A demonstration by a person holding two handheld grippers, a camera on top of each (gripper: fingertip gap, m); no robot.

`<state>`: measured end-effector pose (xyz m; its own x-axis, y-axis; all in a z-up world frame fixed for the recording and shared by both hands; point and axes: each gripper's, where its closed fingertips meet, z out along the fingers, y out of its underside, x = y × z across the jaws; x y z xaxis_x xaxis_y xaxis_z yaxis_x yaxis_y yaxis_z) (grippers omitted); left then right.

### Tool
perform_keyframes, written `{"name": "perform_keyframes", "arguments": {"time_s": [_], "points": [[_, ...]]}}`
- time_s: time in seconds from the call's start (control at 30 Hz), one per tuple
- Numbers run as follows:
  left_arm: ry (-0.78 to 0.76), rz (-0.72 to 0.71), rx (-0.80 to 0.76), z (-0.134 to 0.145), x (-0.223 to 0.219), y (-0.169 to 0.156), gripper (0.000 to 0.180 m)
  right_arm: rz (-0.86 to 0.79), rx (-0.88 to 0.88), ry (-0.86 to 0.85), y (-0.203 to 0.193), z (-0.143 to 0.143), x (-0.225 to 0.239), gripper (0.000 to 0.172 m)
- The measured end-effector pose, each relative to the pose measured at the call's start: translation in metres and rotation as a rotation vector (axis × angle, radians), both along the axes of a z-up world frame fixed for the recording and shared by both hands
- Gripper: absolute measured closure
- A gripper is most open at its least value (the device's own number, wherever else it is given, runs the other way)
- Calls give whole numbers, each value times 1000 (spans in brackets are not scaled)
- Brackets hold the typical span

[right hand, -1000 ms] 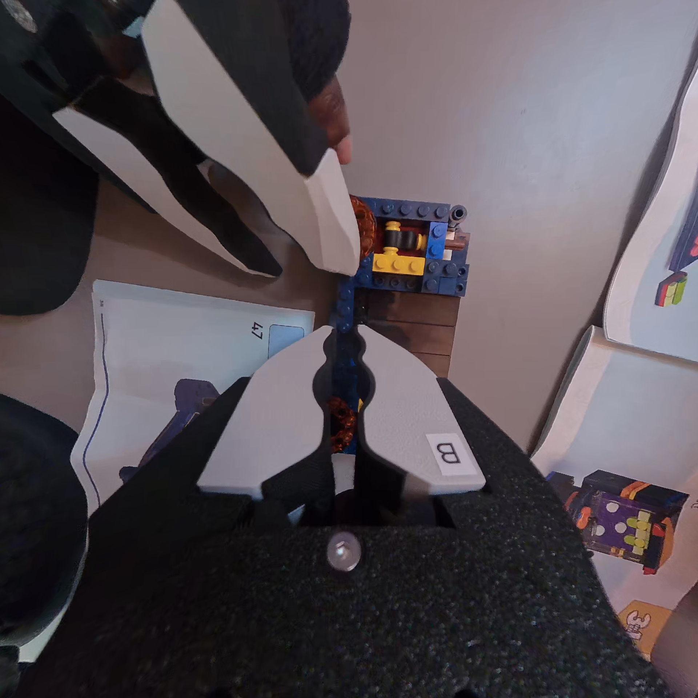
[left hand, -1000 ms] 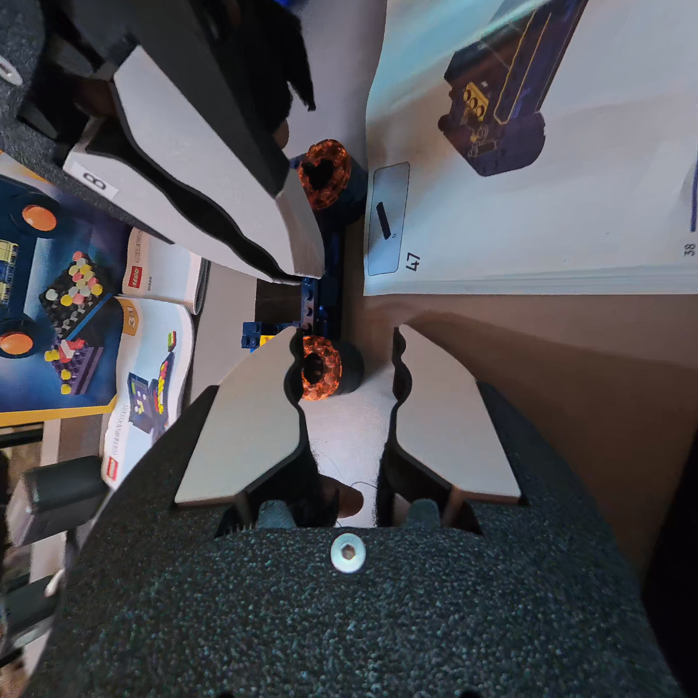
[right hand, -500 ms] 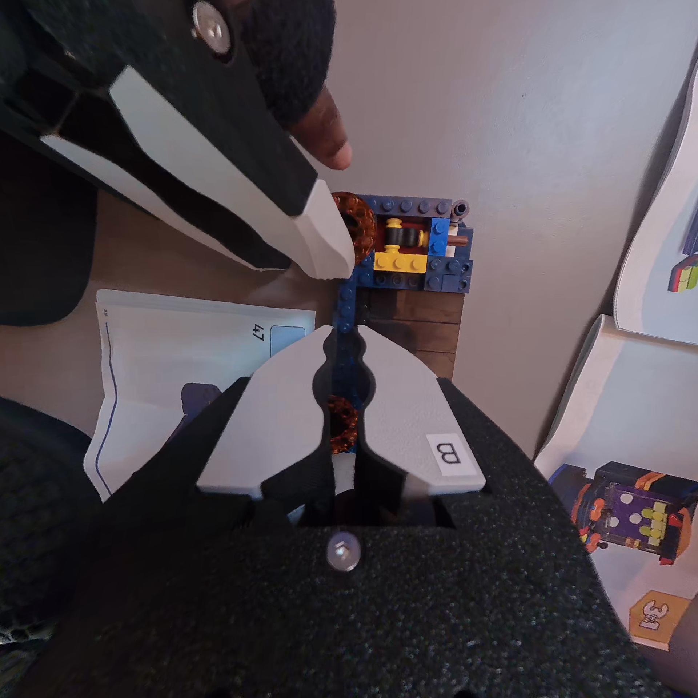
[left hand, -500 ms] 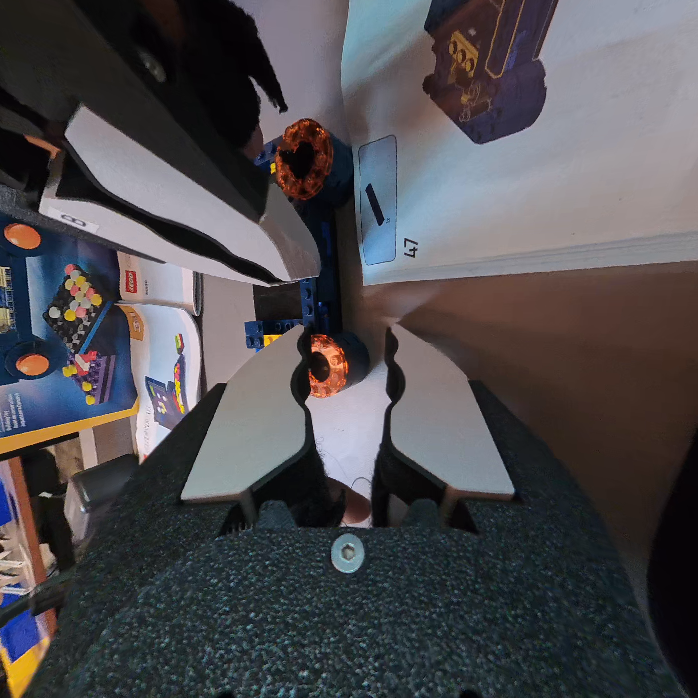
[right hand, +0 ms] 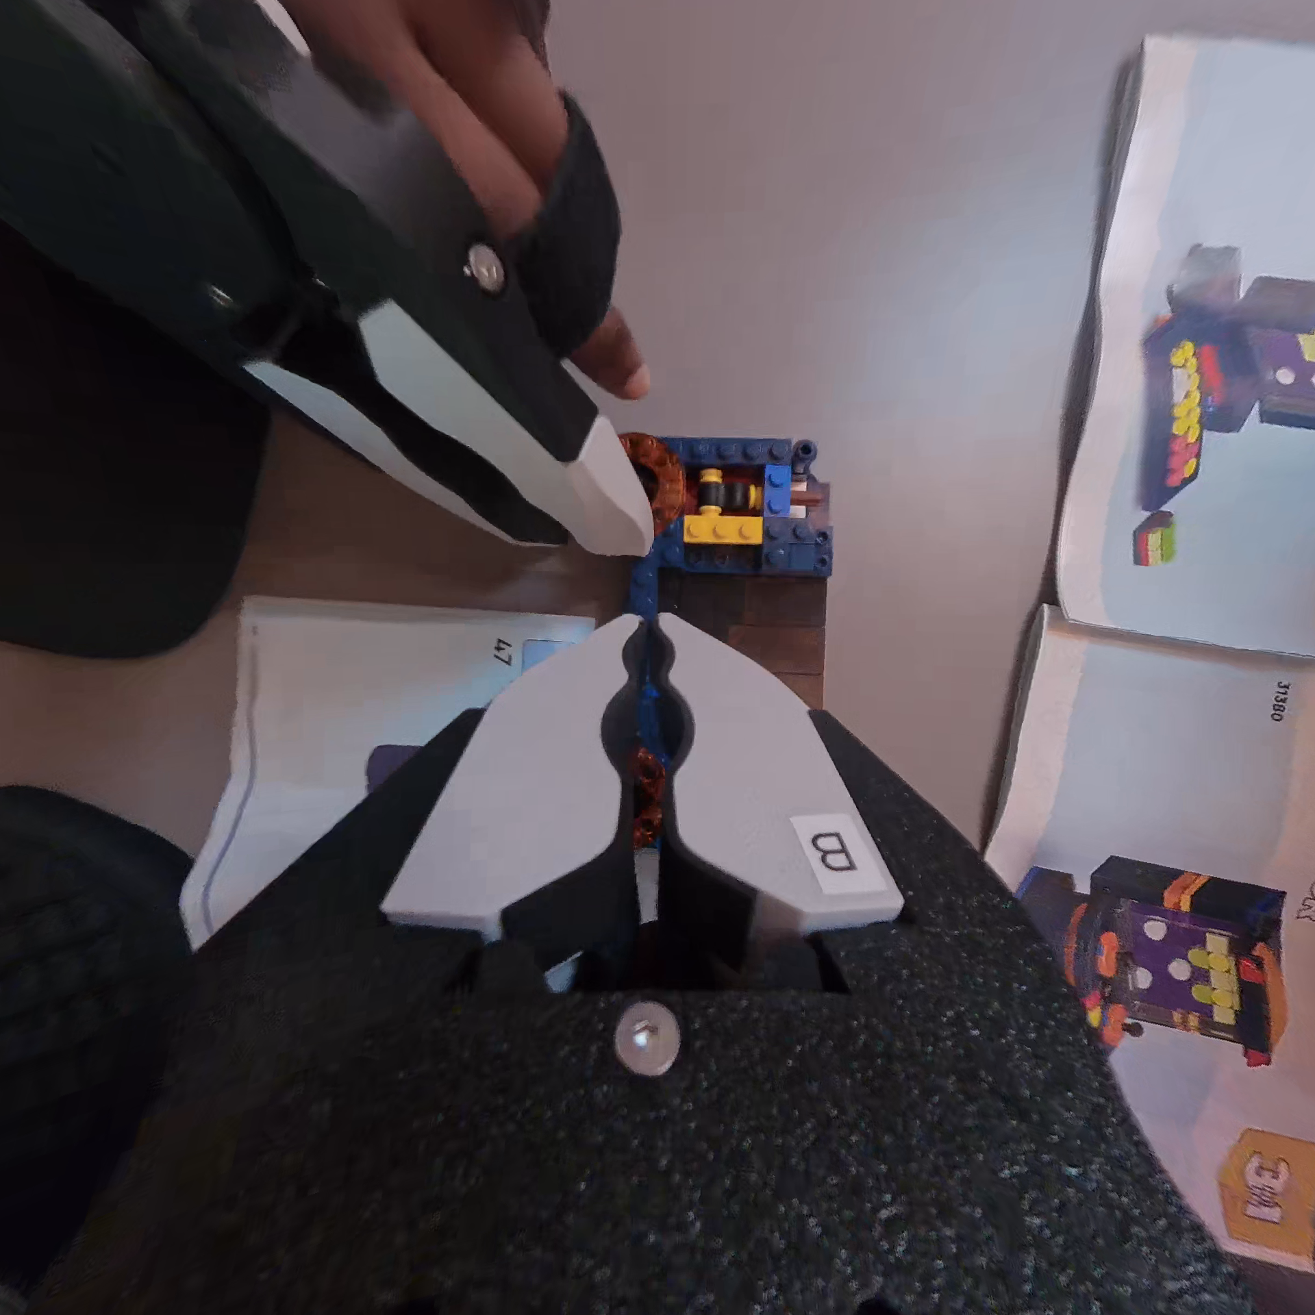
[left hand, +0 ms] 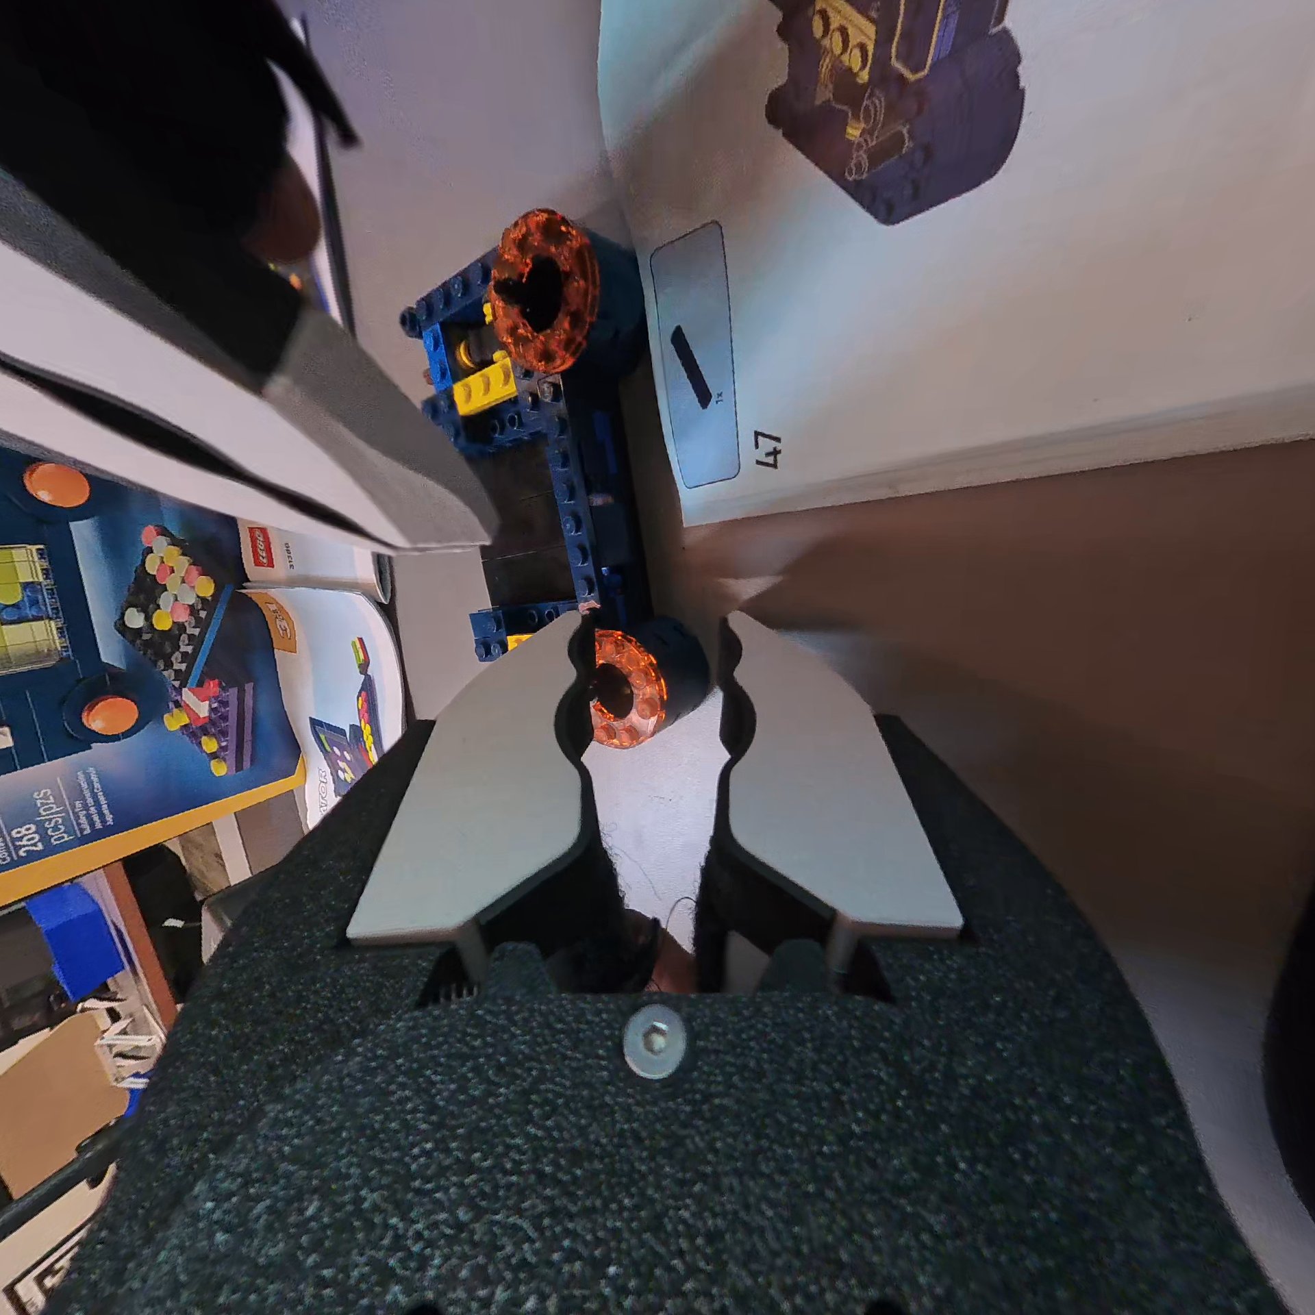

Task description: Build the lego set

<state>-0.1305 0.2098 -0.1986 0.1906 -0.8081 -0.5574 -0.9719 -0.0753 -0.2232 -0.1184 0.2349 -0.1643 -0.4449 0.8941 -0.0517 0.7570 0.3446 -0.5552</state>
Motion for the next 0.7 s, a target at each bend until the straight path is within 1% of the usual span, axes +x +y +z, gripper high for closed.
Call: {"name": "perform_keyframes", "arguments": {"time_s": [0.07,0.17,0.27,0.47,0.6,0.7], "points": [[-8,3,-3,0,0,0,148,9,-1,-22,0,1,4,172],[-16,1,1,0,0,0,148,36,42,-117,-2,-13,11,172],[-10,0,3,0,0,0,148,24,79,-167,0,-23,12,172],[1,-5,8,0,0,1,149,17,98,-203,-1,-25,11,172],[3,-8,5,0,0,2,150,-26,66,-252,-1,-27,12,172],[8,-10,9,0,-1,2,149,-46,42,-256,0,-27,12,172]]}}
